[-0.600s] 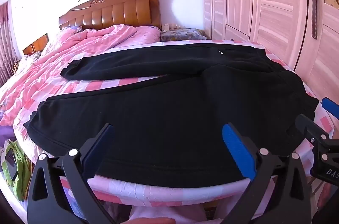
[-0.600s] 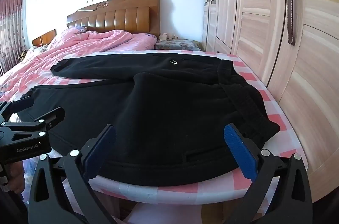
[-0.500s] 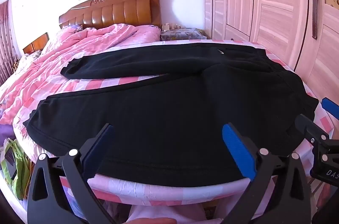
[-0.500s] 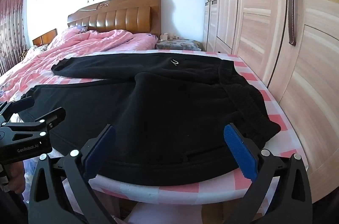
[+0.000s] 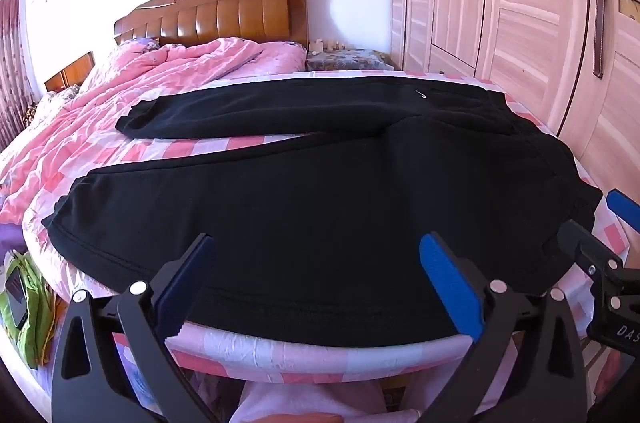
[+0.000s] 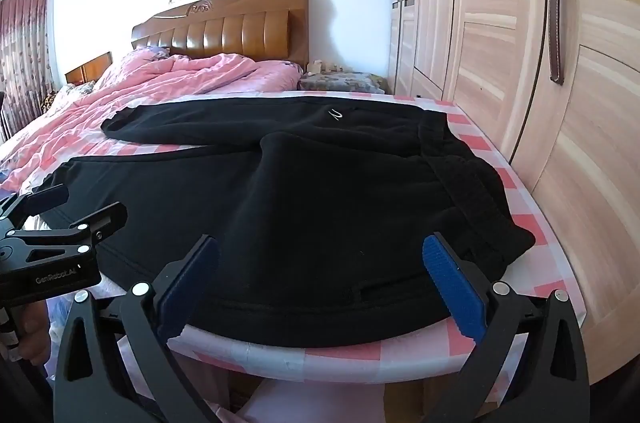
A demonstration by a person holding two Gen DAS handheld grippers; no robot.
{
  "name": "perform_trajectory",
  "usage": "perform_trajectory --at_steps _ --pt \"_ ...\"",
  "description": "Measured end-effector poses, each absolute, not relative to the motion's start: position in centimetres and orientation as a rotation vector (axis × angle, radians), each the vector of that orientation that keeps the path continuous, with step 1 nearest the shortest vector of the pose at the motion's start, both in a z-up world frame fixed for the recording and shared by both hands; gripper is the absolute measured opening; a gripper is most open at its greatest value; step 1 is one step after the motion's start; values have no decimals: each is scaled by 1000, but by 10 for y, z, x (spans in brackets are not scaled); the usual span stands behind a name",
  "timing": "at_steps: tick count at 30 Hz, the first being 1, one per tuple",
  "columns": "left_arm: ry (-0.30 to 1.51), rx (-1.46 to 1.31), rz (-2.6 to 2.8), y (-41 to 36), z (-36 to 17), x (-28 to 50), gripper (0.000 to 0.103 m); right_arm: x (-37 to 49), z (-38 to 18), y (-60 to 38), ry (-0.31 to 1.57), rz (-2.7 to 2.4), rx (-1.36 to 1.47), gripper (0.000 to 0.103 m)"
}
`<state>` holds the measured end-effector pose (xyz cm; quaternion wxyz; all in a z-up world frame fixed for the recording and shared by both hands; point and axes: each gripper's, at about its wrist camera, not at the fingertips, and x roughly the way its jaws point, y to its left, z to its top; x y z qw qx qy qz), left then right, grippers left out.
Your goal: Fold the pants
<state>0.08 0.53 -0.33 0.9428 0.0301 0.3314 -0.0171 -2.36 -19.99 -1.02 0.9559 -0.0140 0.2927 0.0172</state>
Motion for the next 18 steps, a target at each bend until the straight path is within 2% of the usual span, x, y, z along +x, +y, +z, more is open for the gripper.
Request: perform_trajectory --at_steps 18 --pt "690 53 -32 6 -7 -1 102 -23 -12 -202 608 38 -16 99"
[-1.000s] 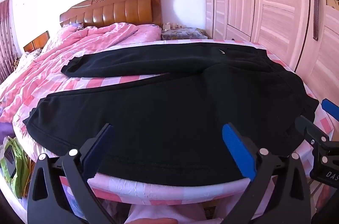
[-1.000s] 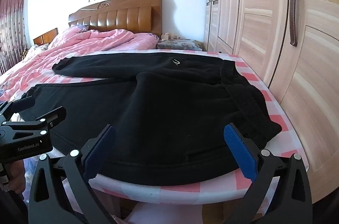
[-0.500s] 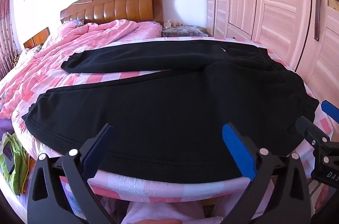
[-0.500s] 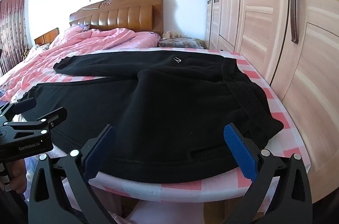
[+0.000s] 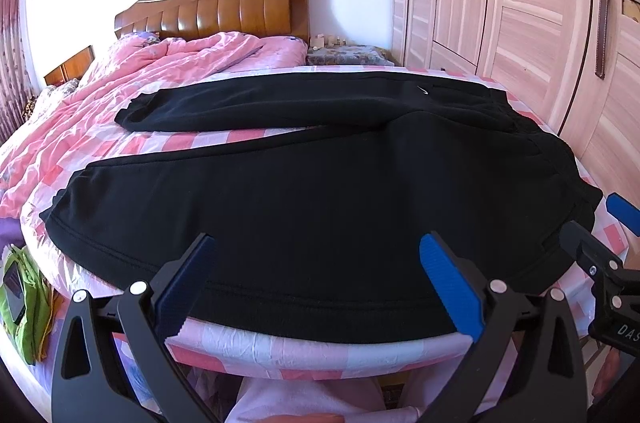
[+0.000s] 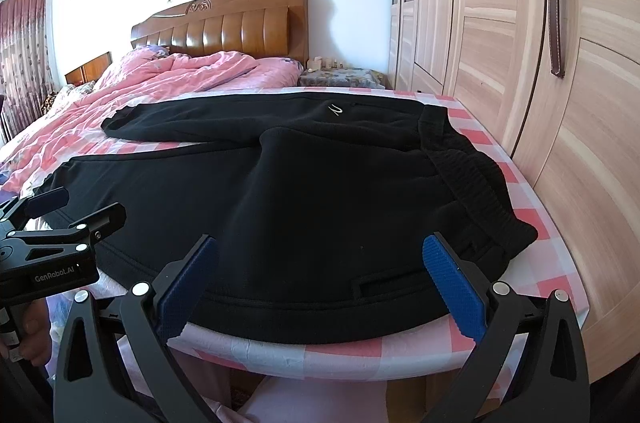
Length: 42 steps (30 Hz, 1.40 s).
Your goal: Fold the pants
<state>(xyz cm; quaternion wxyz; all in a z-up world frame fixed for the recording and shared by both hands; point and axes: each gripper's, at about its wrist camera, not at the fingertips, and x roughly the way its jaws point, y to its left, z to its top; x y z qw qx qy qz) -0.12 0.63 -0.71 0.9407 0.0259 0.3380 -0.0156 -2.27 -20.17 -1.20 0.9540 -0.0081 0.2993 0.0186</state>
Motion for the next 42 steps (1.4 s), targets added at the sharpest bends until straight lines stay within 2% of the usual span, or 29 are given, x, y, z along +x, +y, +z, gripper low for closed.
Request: perform_trajectory --at_steps 42 --pt "704 33 -26 12 -10 1 102 -27 -15 -198 623 47 13 99"
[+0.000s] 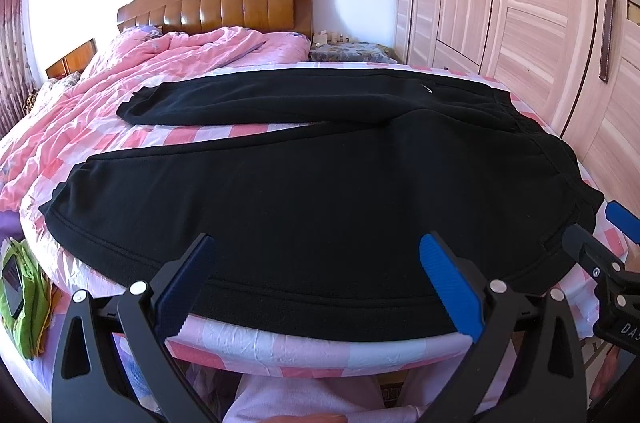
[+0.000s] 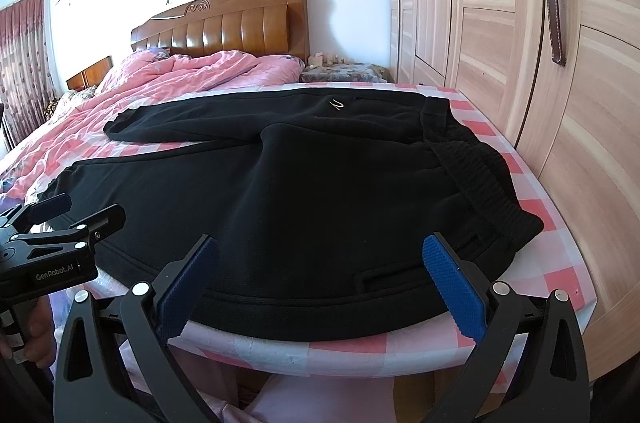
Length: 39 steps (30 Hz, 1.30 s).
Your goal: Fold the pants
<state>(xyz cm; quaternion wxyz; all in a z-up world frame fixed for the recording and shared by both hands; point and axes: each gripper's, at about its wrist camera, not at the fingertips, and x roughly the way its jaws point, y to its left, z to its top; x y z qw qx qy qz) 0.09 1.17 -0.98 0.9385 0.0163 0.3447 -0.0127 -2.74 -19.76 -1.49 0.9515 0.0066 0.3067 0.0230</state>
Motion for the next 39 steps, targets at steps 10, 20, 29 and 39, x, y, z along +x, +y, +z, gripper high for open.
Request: perform_trajectory --at_steps 10,20,29,39 --pt "709 26 -25 14 -8 2 102 -26 -14 -199 625 49 16 99" --pt "717 15 -27 13 -7 2 102 -26 -11 -200 616 77 17 99" --pt "722 -88 -50 31 -7 -1 102 17 -1 -227 622 58 6 99" --pt "856 -120 -146 38 0 129 102 166 16 -283 753 148 21 99"
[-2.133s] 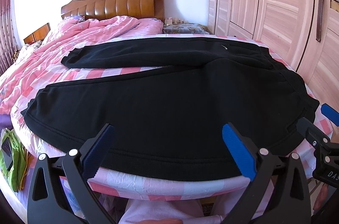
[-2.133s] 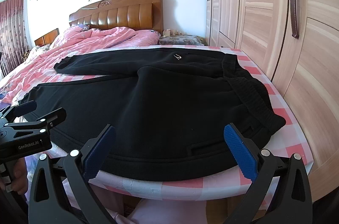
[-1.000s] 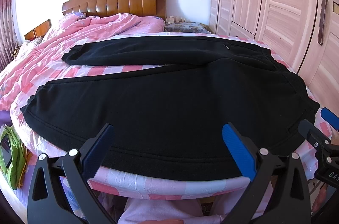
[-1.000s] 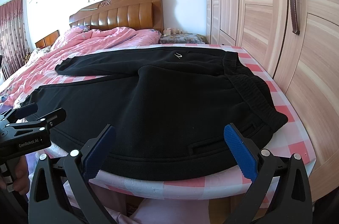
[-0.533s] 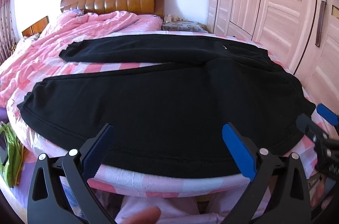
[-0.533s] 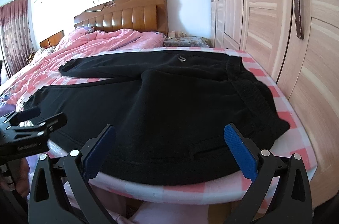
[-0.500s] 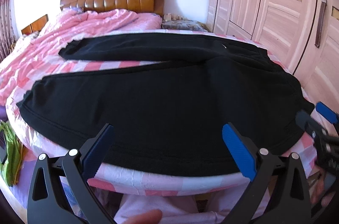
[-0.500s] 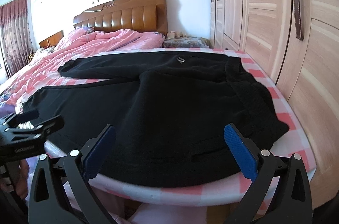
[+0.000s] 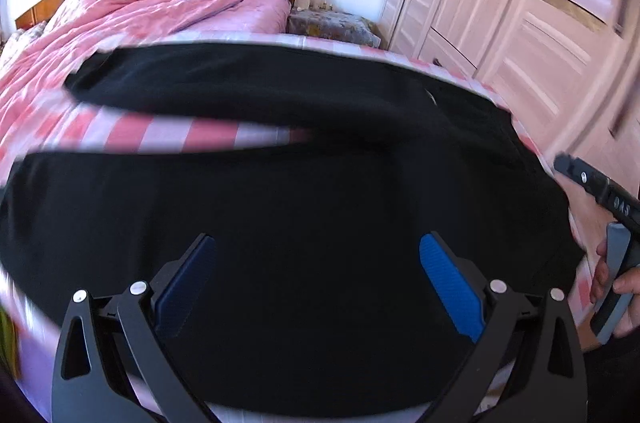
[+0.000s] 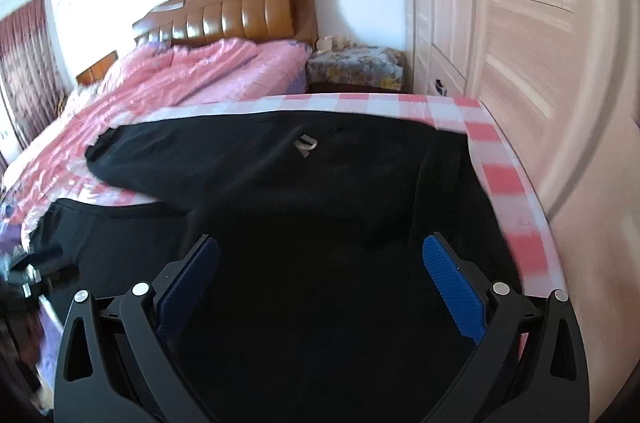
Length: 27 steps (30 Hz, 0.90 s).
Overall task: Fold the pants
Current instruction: 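Grasp the sweatpants waistband with the left gripper while the right gripper grasps it too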
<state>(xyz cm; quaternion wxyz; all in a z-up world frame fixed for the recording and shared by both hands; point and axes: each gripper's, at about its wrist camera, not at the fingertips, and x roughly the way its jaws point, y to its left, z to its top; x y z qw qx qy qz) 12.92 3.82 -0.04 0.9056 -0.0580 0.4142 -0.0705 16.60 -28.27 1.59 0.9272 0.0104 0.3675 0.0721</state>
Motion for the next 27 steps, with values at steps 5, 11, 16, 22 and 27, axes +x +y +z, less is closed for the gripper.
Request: perform_trajectory --at_steps 5,11,16,22,27 --pt "907 27 -188 19 7 259 102 267 -3 -314 869 181 -1 99" --pt "1085 242 -359 -21 -19 385 101 371 -23 -351 951 236 63 99" --pt "1012 391 -612 -43 -29 443 101 421 -38 -353 1016 355 -36 99" --pt "1058 452 -841 -58 -47 482 101 440 -59 -347 1099 525 -102 99" --pt "1116 403 -1006 -62 -49 512 97 427 -57 -340 1053 611 -133 62"
